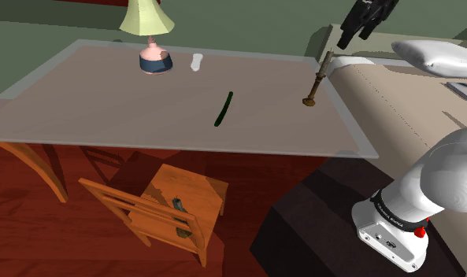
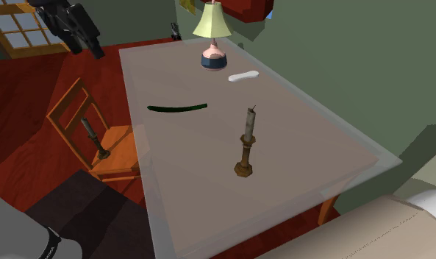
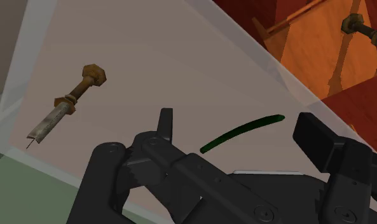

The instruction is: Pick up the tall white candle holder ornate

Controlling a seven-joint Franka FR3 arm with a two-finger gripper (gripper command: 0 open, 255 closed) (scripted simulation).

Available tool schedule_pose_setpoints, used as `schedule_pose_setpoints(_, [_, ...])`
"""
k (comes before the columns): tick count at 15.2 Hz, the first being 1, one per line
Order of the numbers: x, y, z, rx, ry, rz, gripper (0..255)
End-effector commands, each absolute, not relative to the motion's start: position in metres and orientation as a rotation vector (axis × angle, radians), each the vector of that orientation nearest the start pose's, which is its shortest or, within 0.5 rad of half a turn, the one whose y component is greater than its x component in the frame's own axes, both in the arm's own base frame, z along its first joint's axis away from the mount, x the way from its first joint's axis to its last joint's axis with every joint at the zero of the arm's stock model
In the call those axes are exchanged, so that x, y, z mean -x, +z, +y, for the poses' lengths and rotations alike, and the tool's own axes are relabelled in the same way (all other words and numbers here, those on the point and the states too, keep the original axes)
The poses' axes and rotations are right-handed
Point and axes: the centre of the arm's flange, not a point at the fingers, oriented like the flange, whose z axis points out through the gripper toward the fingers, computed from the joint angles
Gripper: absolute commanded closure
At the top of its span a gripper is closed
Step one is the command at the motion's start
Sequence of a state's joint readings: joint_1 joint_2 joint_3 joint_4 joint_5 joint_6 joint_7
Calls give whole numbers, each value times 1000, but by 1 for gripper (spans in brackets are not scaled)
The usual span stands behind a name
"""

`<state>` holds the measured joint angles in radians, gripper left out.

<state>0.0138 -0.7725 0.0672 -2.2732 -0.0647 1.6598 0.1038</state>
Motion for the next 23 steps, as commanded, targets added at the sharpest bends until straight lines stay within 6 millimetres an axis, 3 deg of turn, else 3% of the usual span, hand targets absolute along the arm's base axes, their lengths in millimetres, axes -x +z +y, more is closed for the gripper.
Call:
schedule_pose_setpoints(1, [-319, 634, 28, 3228, -270, 60, 0])
schedule_pose_setpoints(23, [-396, 452, -166, 3290, -588, -1, 0])
